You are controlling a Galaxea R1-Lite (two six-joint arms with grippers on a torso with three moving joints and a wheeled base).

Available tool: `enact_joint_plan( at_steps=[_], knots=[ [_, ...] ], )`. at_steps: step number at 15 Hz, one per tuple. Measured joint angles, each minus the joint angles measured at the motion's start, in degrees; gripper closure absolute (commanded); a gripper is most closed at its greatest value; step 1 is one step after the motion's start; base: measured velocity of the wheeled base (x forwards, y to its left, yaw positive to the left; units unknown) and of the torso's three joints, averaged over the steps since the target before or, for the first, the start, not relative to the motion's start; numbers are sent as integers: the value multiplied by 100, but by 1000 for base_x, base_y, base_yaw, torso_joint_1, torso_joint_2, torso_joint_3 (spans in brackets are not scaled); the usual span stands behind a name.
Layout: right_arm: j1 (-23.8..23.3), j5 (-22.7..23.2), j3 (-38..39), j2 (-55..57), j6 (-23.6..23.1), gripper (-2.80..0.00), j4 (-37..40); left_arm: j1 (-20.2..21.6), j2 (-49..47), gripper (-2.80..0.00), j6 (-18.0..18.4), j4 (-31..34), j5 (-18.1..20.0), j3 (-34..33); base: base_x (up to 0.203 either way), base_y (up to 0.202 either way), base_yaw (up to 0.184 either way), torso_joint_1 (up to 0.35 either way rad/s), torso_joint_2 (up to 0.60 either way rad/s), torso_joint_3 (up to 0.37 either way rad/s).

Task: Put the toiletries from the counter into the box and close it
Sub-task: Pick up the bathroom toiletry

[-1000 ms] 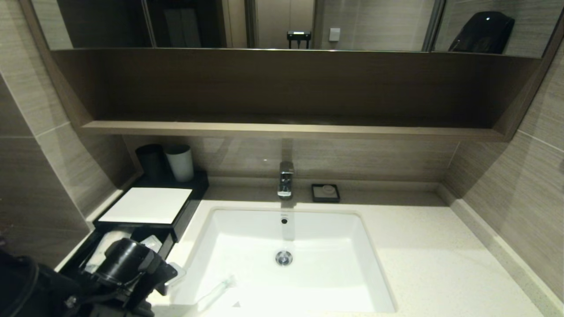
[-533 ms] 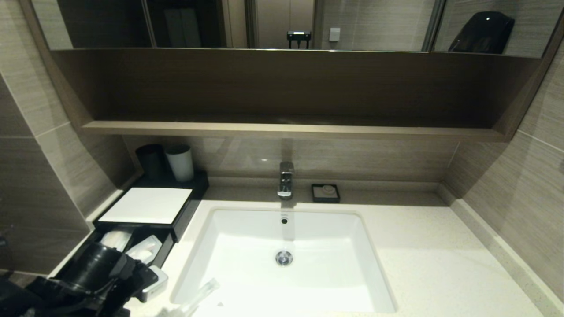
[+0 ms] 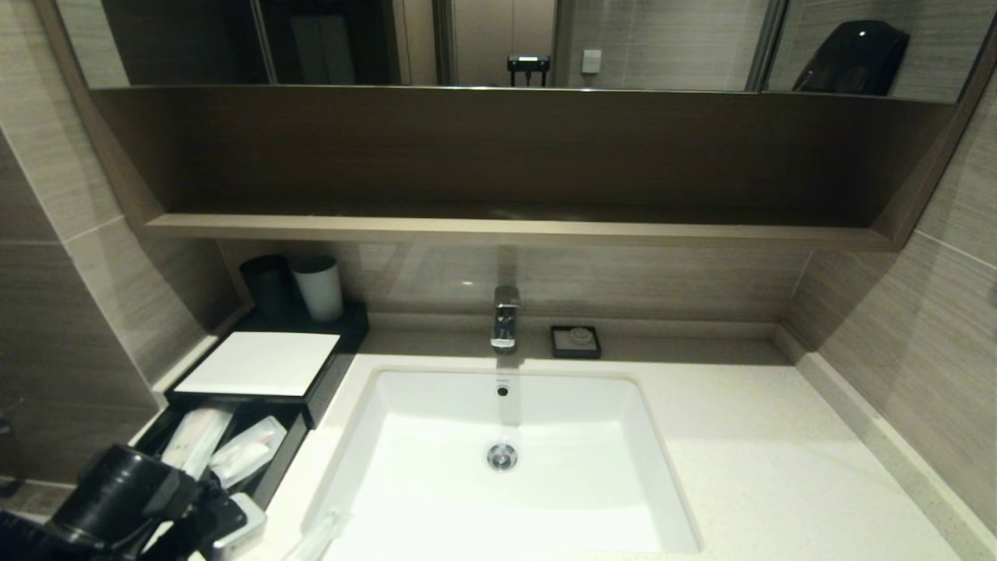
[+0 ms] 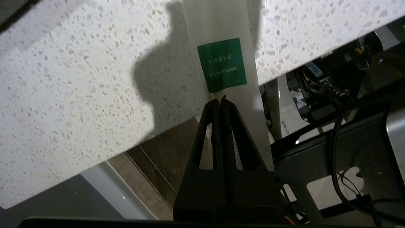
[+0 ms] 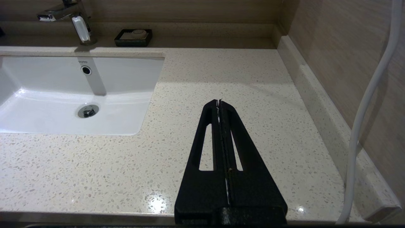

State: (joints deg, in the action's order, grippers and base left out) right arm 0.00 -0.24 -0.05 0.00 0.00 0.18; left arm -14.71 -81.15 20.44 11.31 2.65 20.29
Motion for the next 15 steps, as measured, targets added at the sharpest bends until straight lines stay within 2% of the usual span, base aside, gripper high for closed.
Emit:
enact_joint_plan(
  at_steps=[3, 9, 13, 15],
  knots=[
    [0, -2, 0, 0, -5, 0, 0, 5, 110, 0, -52, 279, 42, -2, 0, 0, 0, 0, 0, 0],
    [0, -2, 0, 0, -5, 0, 0, 5, 83, 0, -68, 277, 90, -34, 0, 0, 0, 0, 0, 0],
    [0, 2, 0, 0, -5, 0, 0, 55, -91, 0, -134, 202, 554, 7, 0, 0, 0, 0, 0, 0],
    [0, 0, 0, 0, -2, 0, 0, 199, -277, 0, -137, 116, 622, 62, 0, 0, 0, 0, 0, 0]
  ],
)
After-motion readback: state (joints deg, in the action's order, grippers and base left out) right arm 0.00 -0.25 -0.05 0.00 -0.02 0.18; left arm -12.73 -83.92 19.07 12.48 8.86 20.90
